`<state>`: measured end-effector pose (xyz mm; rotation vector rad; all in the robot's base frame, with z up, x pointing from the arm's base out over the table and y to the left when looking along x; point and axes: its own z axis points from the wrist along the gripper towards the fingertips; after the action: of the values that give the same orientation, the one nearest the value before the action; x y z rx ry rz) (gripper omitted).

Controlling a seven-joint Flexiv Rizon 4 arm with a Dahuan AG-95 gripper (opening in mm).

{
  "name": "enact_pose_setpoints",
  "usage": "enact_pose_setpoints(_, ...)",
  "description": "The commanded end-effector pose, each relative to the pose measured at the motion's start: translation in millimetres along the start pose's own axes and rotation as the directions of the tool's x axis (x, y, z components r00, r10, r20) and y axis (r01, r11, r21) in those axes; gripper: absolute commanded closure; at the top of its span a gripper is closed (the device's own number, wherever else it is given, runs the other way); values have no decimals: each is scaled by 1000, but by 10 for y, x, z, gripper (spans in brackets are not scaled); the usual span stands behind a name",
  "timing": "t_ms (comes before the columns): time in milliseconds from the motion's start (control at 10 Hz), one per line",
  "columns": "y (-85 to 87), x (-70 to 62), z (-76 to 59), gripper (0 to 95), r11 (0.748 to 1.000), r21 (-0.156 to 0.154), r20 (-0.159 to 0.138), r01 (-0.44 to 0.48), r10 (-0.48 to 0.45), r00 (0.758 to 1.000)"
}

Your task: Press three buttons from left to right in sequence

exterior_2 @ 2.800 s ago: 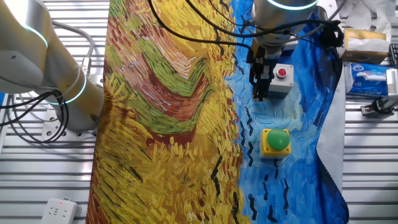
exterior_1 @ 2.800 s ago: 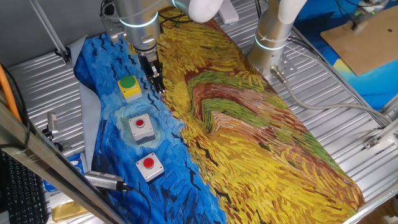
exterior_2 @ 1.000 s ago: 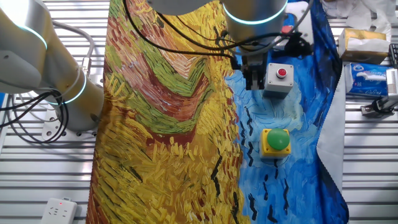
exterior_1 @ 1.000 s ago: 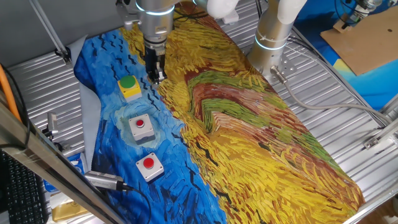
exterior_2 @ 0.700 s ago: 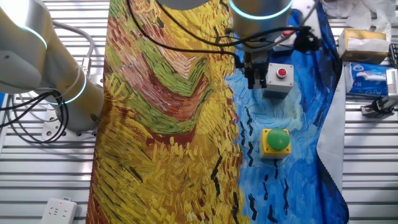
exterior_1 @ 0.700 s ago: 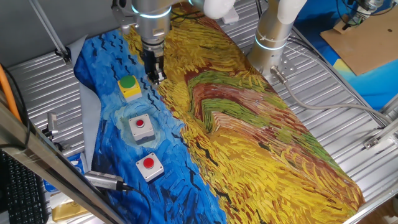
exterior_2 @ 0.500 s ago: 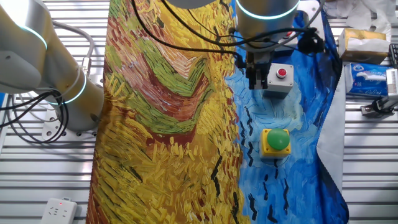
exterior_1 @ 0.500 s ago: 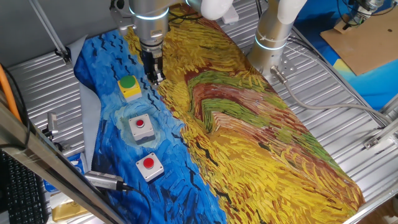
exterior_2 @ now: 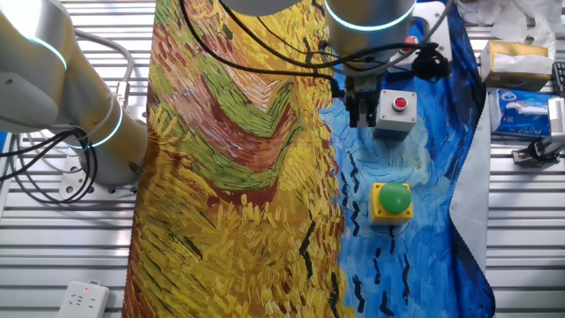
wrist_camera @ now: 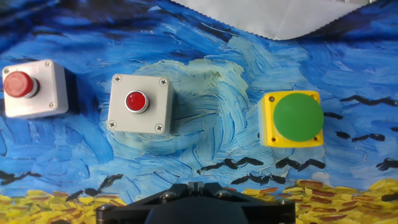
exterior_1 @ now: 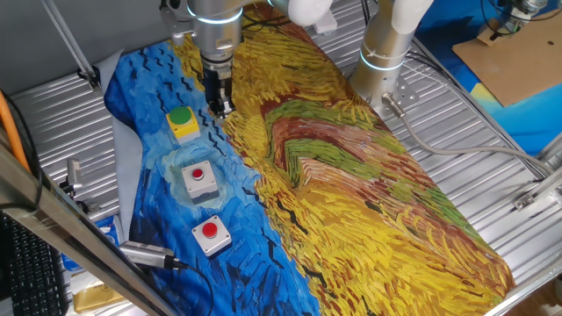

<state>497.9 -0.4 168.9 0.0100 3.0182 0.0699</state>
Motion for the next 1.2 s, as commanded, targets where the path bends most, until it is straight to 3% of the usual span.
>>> enact_pose_setpoints(100,-6,0,9,950,1000,3,2,-7,7,1000)
enact_pose_setpoints(800,-12,12,19,950,1000,4,0,-3,3,1000)
enact_pose_setpoints(900,-13,12,22,950,1000,6,-16,9,-9,1000)
enact_pose_setpoints(1000,-17,11,21,950,1000,14,-27,12,-12,1000)
enact_pose_setpoints(1200,-123,12,23,950,998,67,-46,22,-19,999)
